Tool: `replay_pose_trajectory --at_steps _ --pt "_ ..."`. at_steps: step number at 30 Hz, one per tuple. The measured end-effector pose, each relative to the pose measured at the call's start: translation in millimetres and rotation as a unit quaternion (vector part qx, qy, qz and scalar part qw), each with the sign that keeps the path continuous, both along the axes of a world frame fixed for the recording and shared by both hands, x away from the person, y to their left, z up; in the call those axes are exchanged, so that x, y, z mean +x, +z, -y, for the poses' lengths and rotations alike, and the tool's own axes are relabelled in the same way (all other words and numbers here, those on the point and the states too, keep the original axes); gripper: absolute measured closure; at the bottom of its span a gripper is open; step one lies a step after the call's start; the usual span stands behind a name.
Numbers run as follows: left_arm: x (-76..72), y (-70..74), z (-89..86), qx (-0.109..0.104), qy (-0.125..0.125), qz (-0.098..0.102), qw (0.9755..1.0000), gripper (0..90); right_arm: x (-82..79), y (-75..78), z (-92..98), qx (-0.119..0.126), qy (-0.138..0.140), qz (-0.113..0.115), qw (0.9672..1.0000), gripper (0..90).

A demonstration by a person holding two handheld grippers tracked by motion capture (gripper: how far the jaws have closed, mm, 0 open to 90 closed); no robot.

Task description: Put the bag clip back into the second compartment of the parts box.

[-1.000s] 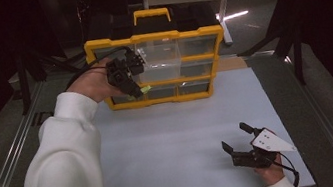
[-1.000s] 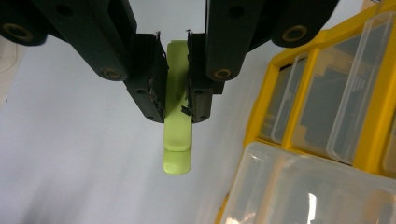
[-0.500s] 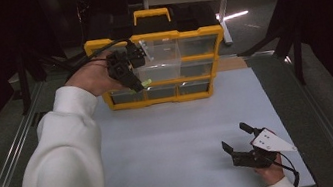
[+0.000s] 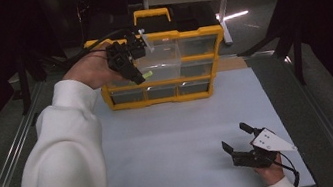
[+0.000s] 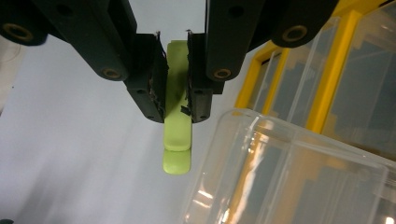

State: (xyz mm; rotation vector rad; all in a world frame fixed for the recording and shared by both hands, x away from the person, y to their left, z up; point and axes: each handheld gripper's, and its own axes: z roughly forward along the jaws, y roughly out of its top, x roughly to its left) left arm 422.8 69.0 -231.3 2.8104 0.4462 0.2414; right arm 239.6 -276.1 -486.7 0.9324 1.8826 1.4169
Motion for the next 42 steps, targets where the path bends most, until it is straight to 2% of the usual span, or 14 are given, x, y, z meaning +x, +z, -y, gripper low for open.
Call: replay_pose_trajectory --at_steps 8,11,19,26,35,42 --pt "2.4 9.5 3.3 -0.001 -0.002 0.001 1.0000 78.7 0.6 -0.4 1.0 0.001 0.000 0.000 1.0000 10.5" --pt "2.5 17.4 3.8 0.000 -0.008 0.005 1.0000 78.7 0.7 -0.4 1.2 0.001 0.000 0.000 1.0000 10.5" --pt "3.6 28.0 5.3 -0.007 -0.002 0.010 0.9999 78.7 0.6 -0.2 1.5 0.001 0.000 0.000 1.0000 10.5" --pt "9.1 33.8 3.9 -0.010 0.011 0.015 0.9998 78.7 0.8 -0.1 2.6 0.002 -0.002 -0.001 1.0000 10.5" --pt "16.7 34.8 8.9 -0.014 0.014 0.020 0.9996 78.7 0.8 0.2 3.7 0.005 -0.001 0.000 1.0000 10.5" --pt "24.9 37.8 12.7 -0.018 0.030 0.029 0.9990 78.7 1.7 -0.1 4.1 0.003 -0.001 0.000 1.0000 10.5"
